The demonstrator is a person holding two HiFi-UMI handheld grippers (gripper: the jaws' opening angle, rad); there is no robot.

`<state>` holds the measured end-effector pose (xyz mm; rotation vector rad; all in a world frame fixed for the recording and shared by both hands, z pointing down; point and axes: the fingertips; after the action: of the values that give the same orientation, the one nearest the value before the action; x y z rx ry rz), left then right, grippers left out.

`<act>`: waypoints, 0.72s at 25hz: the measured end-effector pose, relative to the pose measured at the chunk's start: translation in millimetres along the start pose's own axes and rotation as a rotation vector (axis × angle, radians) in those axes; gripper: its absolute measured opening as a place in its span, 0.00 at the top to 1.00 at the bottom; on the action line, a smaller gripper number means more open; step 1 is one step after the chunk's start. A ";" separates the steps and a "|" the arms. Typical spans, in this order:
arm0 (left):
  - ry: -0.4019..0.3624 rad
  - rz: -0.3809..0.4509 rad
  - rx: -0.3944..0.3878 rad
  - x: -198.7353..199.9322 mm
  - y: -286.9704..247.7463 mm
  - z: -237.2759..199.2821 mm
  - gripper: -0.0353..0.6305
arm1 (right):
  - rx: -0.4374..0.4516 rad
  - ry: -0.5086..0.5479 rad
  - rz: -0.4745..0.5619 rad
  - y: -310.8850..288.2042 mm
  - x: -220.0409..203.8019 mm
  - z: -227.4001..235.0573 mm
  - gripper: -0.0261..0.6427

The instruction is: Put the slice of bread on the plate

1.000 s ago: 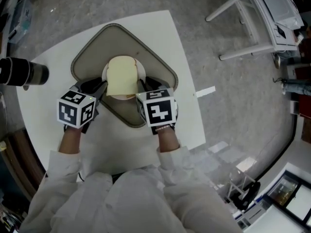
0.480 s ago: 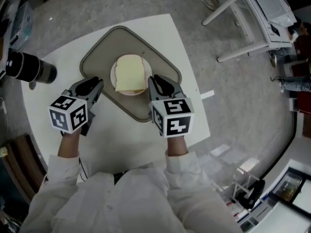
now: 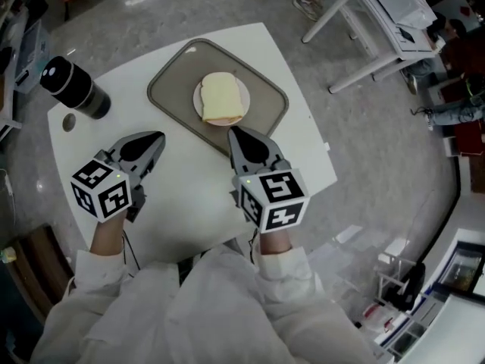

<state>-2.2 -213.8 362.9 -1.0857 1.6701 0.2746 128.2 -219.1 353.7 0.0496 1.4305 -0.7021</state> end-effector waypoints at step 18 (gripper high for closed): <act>-0.086 -0.010 -0.140 -55.4 123.3 80.8 0.93 | 0.067 -0.032 0.053 87.2 -46.6 -166.0 0.94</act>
<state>-43.5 -63.9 337.8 -1.1694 1.5867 0.4310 23.5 -57.7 334.6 0.1270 1.3699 -0.7044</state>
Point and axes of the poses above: the fingertips, and each gripper's own axes: y backward along the fingers, z to its right, x out of its top, and after that the axes turned 3 degrees about z, right-handed
